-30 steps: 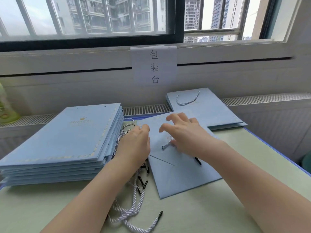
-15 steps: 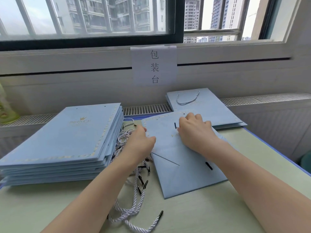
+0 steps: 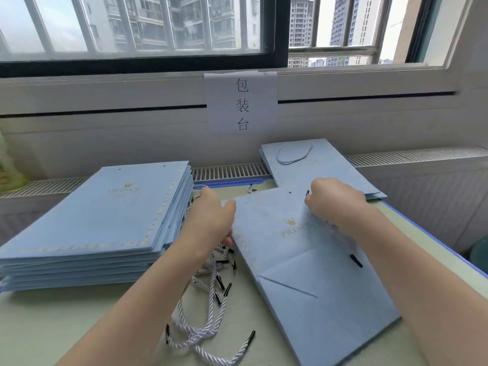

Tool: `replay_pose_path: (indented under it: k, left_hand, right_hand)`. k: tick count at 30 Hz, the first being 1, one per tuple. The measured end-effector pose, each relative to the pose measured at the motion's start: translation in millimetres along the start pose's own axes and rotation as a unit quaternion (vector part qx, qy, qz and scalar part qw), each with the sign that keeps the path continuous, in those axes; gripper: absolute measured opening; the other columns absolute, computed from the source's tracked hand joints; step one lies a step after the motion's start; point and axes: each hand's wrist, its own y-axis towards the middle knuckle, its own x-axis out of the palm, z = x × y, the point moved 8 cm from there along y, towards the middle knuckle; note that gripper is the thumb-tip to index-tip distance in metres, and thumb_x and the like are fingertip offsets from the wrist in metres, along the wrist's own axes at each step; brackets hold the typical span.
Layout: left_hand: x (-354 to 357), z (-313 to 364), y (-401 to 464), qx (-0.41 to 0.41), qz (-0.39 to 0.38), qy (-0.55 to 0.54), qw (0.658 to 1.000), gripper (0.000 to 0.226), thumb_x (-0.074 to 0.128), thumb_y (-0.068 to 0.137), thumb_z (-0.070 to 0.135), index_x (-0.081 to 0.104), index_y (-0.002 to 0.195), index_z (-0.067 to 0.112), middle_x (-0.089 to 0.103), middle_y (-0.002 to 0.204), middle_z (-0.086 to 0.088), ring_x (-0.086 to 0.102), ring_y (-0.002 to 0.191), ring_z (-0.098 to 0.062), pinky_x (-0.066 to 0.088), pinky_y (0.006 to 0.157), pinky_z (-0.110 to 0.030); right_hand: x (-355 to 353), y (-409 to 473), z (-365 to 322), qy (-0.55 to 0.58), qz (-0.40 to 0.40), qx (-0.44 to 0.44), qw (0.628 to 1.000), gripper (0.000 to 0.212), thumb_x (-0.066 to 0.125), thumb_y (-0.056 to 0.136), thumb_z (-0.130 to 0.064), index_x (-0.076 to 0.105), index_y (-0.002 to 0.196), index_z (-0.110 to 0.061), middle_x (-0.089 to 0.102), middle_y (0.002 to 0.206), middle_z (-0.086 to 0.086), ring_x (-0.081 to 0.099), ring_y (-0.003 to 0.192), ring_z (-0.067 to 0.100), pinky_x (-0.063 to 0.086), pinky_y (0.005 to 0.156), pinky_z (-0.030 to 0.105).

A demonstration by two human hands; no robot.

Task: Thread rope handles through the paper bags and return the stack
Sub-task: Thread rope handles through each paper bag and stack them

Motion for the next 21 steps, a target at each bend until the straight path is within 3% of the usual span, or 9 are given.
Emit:
replay_pose_path:
  k: [3,6,9,12,17,21]
  left_hand:
    - [-1,-1,0,0.031,0.031,0.198,0.979,0.043,0.041,0.098,0.039,0.039,0.126,0.006,0.059,0.113,-0.014,0.059,0.1,-0.032,0.048,0.085,-0.039]
    - [14,3,0,0.099,0.013,0.311,0.945,0.049,0.041,0.097,0.045,0.038,0.133,0.011,0.041,0.135,-0.011,0.035,0.125,-0.029,0.035,0.097,-0.038]
    - [27,-1,3,0.123,-0.017,0.345,0.93,0.058,0.038,0.095,0.051,0.033,0.137,0.01,0.037,0.137,-0.012,0.028,0.127,-0.029,0.028,0.104,-0.036]
    - [28,-5,7,0.124,-0.007,0.338,0.933,0.056,0.041,0.095,0.05,0.041,0.132,0.008,0.041,0.133,-0.013,0.03,0.125,-0.03,0.027,0.103,-0.035]
    - [22,-8,13,0.127,0.021,0.248,0.96,0.036,0.049,0.095,0.037,0.049,0.118,0.01,0.047,0.126,-0.011,0.033,0.121,-0.029,0.028,0.101,-0.035]
    - [15,-2,10,0.133,0.046,0.144,0.98,0.022,0.056,0.092,0.027,0.049,0.106,0.012,0.05,0.115,-0.006,0.035,0.113,-0.025,0.03,0.091,-0.033]
  right_hand:
    - [-7,-8,-6,-0.048,0.007,-0.013,0.999,0.025,0.038,0.09,-0.009,0.03,0.067,-0.015,0.041,0.075,0.001,0.046,0.078,0.027,0.034,0.073,0.03]
    - [-10,-11,-22,-0.043,0.044,-0.061,0.996,0.027,0.041,0.091,-0.008,0.032,0.067,-0.014,0.04,0.072,0.002,0.041,0.068,0.025,0.032,0.069,0.029]
    - [-3,-14,-47,0.04,0.053,-0.144,0.987,0.015,0.041,0.093,-0.009,0.054,0.094,-0.015,0.057,0.094,0.005,0.051,0.081,0.027,0.038,0.069,0.03]
    - [12,-22,-66,0.087,0.037,-0.198,0.976,0.035,0.037,0.093,-0.007,0.055,0.117,-0.026,0.058,0.111,0.003,0.053,0.096,0.026,0.04,0.071,0.032]
    - [21,-27,-79,0.136,0.047,-0.253,0.957,0.021,0.042,0.097,-0.02,0.06,0.106,-0.014,0.061,0.108,0.005,0.054,0.1,0.024,0.047,0.085,0.038]
    - [12,-31,-86,0.157,0.084,-0.307,0.935,0.02,0.047,0.097,-0.022,0.063,0.099,-0.01,0.061,0.097,0.002,0.055,0.092,0.021,0.045,0.08,0.035]
